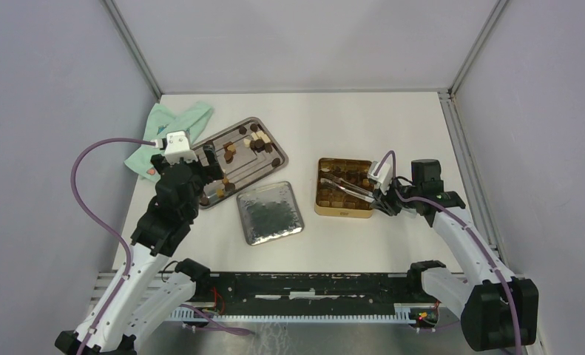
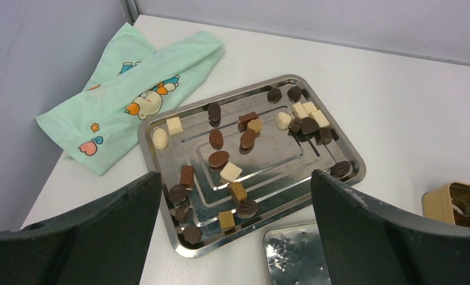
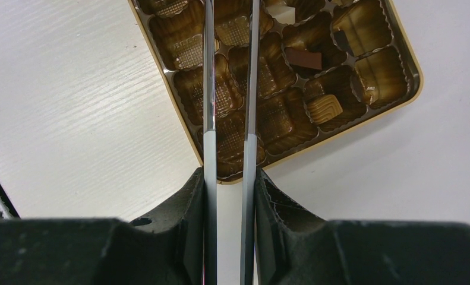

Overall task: Pack the chocolate
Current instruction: Place the fake chocolate in the packing box.

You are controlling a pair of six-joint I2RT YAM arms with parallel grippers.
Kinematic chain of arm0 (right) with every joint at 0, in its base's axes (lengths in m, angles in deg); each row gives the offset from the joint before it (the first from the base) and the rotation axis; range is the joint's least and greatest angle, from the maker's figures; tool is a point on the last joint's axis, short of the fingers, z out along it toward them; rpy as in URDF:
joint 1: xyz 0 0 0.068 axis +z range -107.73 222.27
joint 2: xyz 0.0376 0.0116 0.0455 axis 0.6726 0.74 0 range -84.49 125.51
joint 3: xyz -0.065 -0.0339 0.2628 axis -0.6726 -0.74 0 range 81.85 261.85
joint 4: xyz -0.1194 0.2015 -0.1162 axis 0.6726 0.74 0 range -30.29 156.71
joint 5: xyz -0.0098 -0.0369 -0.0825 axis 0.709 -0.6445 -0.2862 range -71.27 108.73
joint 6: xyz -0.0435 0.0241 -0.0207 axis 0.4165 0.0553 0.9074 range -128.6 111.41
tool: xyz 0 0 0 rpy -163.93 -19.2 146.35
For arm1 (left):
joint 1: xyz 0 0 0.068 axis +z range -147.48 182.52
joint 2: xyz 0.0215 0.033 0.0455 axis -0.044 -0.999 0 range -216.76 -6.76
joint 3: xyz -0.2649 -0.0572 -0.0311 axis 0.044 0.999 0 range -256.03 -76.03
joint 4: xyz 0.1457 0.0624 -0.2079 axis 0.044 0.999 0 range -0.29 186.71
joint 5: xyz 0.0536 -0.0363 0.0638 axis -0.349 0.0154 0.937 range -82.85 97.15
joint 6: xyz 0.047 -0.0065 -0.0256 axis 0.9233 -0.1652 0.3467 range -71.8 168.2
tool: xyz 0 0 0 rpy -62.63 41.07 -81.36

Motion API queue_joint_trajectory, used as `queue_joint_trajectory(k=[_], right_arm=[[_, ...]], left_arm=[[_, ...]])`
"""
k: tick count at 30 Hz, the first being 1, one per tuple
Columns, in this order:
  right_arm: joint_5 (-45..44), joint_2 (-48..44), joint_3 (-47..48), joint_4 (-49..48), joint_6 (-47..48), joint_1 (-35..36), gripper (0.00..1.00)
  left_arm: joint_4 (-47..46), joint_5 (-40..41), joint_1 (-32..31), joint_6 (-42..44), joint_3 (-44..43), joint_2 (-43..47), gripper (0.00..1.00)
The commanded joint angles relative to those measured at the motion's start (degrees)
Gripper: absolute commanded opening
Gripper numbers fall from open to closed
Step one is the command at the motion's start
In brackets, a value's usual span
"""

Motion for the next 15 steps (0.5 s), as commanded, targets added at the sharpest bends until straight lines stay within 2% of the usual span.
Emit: queue_joint_trajectory(k=[1,15], right_arm=[[0.1,0.6,0.6,-0.5,1.1,-0.1,0.26],[0.2,1.5,0.7,0.0,1.5,0.2,0.42]], left_arm=[[-1.9,-0.1,0.4,1.9,-0.1,0.1,1.0],[-1.9,-0.4,0.4,1.9,-0.1,0.2,1.0]])
